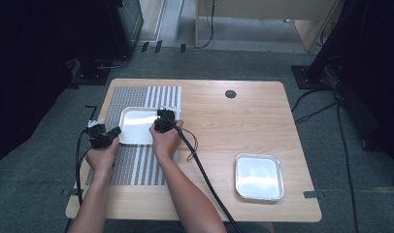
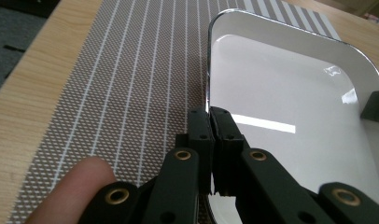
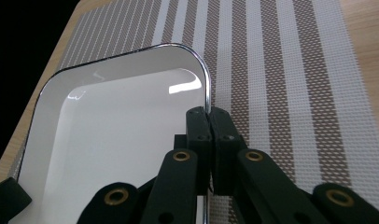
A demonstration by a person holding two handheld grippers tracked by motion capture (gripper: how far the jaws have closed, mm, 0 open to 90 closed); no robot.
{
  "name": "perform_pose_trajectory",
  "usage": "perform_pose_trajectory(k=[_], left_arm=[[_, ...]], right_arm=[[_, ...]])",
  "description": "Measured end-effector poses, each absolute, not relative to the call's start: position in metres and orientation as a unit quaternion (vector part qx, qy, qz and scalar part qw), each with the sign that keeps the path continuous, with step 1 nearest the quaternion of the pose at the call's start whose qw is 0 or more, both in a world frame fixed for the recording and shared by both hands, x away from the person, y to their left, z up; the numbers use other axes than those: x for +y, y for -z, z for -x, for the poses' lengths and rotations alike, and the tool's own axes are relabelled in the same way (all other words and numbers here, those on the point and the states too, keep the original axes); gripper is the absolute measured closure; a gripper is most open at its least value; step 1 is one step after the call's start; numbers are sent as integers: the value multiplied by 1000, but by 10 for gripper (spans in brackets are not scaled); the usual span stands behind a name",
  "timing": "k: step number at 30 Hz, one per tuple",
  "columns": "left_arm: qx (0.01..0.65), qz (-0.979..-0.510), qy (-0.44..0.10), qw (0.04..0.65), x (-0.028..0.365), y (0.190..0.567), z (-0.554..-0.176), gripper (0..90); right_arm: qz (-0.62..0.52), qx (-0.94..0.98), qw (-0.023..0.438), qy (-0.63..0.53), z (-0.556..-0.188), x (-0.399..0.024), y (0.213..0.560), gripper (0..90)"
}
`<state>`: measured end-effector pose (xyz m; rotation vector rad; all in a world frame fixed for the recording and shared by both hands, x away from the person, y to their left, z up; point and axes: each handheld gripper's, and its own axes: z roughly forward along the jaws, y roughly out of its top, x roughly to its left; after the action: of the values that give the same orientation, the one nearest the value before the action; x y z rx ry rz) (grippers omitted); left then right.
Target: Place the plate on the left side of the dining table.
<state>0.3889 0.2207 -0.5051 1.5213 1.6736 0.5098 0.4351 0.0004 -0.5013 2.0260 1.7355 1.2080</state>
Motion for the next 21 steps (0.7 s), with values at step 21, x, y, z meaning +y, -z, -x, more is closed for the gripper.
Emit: perform_pose_trajectory(k=[21], left_arm=[[670,-590,-189,410,218,513,-397,703]], right_arm=[[-723,548,116,-405,-446,8,515,900]])
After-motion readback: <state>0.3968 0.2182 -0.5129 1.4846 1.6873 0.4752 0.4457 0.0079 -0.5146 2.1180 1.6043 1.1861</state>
